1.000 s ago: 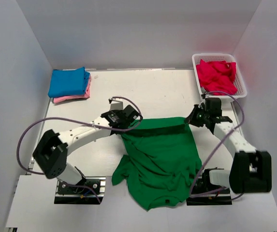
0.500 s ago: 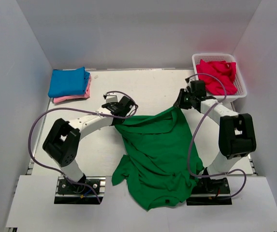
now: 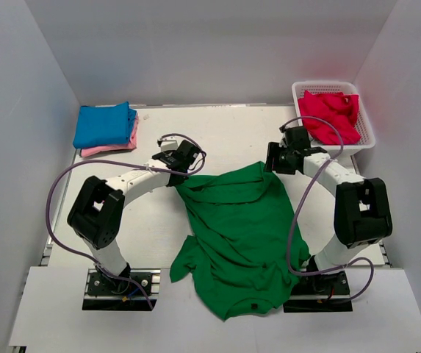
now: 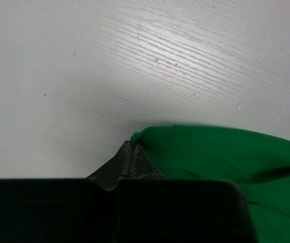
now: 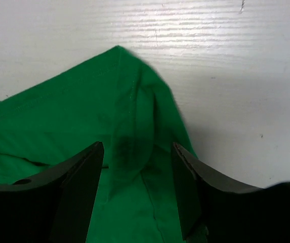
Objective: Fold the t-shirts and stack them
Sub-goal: Flatten out the tshirt
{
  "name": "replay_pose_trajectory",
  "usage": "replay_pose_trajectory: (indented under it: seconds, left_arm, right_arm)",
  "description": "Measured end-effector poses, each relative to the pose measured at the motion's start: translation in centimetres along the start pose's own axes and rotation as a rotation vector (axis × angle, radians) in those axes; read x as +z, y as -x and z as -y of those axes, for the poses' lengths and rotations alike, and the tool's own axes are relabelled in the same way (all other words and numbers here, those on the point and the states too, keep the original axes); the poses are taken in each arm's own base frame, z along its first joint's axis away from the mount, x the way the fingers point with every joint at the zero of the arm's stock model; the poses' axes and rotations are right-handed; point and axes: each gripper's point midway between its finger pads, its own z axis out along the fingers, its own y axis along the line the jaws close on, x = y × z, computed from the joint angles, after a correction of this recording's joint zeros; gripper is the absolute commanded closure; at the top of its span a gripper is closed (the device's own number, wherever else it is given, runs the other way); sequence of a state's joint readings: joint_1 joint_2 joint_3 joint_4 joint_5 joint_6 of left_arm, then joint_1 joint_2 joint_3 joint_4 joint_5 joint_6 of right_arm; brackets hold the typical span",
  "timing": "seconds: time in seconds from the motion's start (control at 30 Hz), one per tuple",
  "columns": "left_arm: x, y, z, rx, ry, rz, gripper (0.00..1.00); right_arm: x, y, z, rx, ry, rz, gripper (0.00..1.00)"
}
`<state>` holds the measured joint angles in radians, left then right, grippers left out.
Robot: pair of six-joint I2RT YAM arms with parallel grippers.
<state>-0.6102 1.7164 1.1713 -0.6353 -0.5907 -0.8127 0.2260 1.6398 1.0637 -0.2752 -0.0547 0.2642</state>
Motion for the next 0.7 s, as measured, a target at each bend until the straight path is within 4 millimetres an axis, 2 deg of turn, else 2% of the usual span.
replay_pose_trajectory:
  seconds: [0.17,0.37,0.43,0.5,0.7]
  left_arm:
    - [0.1,-0.2,0.4,0.004,-0.025,-0.008,1.0]
    - [0.2,-0.5,0.5,0.011,-0.031,-0.015,1.0]
    - [0.2,-0.5,0.5,0.011,-0.032,-0.016,1.0]
    - [0.2,-0.5,0.5,0.011,-0.032,-0.016,1.0]
    - [0.3,-0.5,0.0,0.011,-0.015,-0.018,1.0]
  right_arm:
    - [0.6,-1.1,-0.7,-0.063,-0.039,-0.044,0.38]
    - [2.1,-2.0,-1.2,-0.145,-0.109,-0.091,0.45]
    - [2.2,-2.4,-1.1,-0.167,-0.134,-0.105,0.66]
    - [2.2,-2.7,-0.6,-0.166,-0.168,-0.116,0.81]
    - [1.7,-2.4,1.8,-0.108,-0.326,-0.09,1.0]
